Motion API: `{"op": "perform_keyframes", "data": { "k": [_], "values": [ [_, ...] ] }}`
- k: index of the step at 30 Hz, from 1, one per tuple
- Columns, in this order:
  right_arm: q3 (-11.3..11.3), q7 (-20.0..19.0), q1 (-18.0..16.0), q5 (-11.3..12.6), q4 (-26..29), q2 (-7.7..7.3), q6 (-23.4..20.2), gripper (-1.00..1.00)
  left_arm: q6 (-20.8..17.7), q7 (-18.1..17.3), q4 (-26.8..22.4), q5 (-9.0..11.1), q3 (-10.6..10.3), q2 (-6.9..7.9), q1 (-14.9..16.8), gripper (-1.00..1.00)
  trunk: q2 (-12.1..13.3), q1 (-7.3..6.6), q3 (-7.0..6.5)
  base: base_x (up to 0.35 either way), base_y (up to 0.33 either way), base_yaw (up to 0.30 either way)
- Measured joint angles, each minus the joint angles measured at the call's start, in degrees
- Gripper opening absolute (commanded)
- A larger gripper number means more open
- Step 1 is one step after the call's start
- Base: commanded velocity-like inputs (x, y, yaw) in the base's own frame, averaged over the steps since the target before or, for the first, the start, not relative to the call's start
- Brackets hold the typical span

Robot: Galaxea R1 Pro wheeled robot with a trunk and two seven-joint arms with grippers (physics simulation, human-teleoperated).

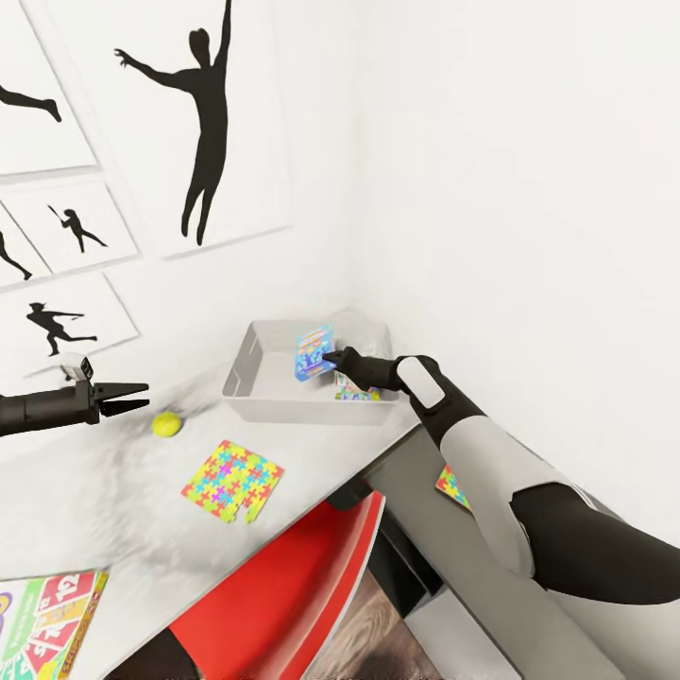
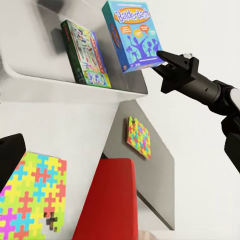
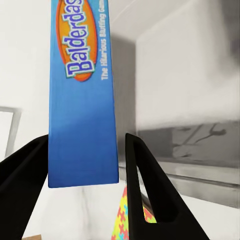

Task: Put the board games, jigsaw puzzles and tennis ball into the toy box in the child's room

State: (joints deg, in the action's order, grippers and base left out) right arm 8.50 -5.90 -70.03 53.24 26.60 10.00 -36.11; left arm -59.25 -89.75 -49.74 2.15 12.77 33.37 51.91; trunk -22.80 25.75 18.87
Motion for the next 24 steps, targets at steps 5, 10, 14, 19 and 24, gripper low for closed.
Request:
{"op": "perform_keyframes", "data": {
  "k": [5, 10, 14, 19, 24],
  "values": [
    [0.00, 0.01, 0.01, 0.00, 0.11, 0.00, 0.07, -1.00, 0.00, 0.00, 0.00, 0.00, 0.00, 0.00, 0.00, 1.00, 0.00, 0.00, 0.46, 0.000, 0.000, 0.000],
    [-0.02, 0.03, 0.03, 0.00, 1.97, 0.00, 1.38, -1.00, 0.00, 0.00, 0.03, 0.00, 0.04, 0.00, 0.00, 1.00, 0.00, 0.00, 0.92, 0.000, 0.000, 0.000],
    [0.04, 0.02, 0.03, -0.10, 2.39, 0.00, 2.55, -1.00, -0.07, 0.00, 0.00, 0.00, 0.05, 0.00, 0.00, 1.00, 0.00, 0.00, 1.29, 0.000, 0.000, 0.000],
    [1.99, 0.00, 0.00, -0.10, 2.48, 0.00, 4.25, -1.00, -0.02, 0.00, 0.01, 0.00, 0.02, 0.00, 0.00, 1.00, 0.00, 0.00, 1.76, 0.000, 0.000, 0.000],
    [3.57, 0.00, 0.03, -0.16, 2.51, 0.00, 4.85, -1.00, -0.03, 0.00, 0.04, 0.00, 0.02, 0.00, 0.00, 1.00, 0.00, 0.00, 2.22, 0.000, 0.000, 0.000]
  ]
}}
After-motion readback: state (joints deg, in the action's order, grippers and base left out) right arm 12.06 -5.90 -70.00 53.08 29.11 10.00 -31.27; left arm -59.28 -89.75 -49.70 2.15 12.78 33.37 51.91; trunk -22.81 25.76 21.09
